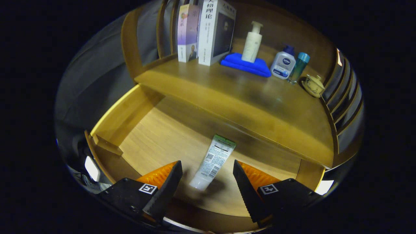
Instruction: Pull open the drawer, take out the items inside it, and place them on the countertop above the cabinet.
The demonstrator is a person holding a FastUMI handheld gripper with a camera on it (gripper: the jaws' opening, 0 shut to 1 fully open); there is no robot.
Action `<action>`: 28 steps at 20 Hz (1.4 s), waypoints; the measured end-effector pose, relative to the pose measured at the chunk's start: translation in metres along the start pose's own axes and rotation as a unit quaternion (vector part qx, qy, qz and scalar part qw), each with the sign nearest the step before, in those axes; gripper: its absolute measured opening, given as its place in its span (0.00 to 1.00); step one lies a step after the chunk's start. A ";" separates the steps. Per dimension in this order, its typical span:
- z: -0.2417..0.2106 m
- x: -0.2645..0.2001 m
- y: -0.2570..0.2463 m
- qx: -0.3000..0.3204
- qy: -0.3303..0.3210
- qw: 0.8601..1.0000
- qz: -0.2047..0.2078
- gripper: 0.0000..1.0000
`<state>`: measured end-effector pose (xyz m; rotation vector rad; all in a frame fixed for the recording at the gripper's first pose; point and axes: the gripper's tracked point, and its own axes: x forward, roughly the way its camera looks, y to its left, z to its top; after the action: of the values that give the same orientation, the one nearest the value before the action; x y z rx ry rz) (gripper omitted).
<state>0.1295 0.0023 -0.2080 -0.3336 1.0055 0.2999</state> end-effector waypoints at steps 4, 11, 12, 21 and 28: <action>-0.010 0.021 -0.001 -0.004 0.042 0.999 -0.007 0.99; -0.023 0.038 0.012 0.032 0.105 0.994 0.023 0.98; -0.025 0.039 0.011 0.027 0.110 0.993 0.023 0.98; -0.040 0.044 0.000 0.015 0.158 0.987 0.007 0.59; -0.044 0.036 0.004 -0.063 0.134 0.989 0.025 0.43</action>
<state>0.1117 -0.0084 -0.2615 -0.4725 1.2643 0.3718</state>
